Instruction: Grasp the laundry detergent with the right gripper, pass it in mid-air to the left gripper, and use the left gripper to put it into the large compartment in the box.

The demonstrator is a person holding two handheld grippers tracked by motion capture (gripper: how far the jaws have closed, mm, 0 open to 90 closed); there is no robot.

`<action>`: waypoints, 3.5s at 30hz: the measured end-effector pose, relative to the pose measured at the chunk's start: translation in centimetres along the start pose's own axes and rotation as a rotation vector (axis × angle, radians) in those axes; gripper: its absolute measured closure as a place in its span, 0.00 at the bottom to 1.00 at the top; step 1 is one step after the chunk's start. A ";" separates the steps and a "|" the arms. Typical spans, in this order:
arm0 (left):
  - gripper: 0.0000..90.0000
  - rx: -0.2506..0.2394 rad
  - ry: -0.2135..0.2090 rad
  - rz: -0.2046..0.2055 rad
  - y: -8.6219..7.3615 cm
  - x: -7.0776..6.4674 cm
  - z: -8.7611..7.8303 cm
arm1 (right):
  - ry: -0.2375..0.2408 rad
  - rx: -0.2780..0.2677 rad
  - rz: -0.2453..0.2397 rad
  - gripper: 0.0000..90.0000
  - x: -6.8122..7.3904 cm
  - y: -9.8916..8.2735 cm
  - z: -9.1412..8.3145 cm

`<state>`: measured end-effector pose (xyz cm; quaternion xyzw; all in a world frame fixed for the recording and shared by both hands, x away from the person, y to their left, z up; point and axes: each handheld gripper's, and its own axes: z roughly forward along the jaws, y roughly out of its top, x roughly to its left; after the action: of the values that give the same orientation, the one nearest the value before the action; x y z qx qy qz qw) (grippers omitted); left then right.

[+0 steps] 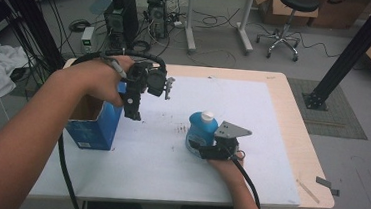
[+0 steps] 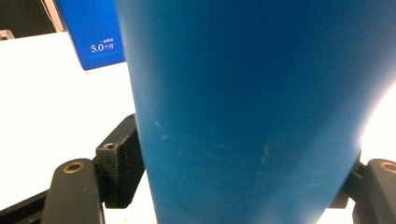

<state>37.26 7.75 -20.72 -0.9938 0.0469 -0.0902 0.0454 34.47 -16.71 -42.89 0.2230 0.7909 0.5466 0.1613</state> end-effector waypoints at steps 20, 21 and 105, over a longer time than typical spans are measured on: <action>0.00 -0.003 0.007 -0.002 0.0 0.0 0.1 | -0.018 -0.002 -0.017 0.47 0.2 -0.2 -0.2; 0.00 -0.003 0.007 -0.002 0.0 0.0 0.1 | -0.018 -0.002 -0.017 0.47 0.2 -0.2 -0.2; 0.00 -0.100 -0.143 -0.017 1.7 -3.9 3.1 | 0.525 0.066 -0.238 0.52 6.3 8.6 7.2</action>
<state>33.83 6.70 -24.62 -0.9991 0.0396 -0.0167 -0.0020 34.23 -5.03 -37.46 -0.0153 0.8436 0.5367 0.0067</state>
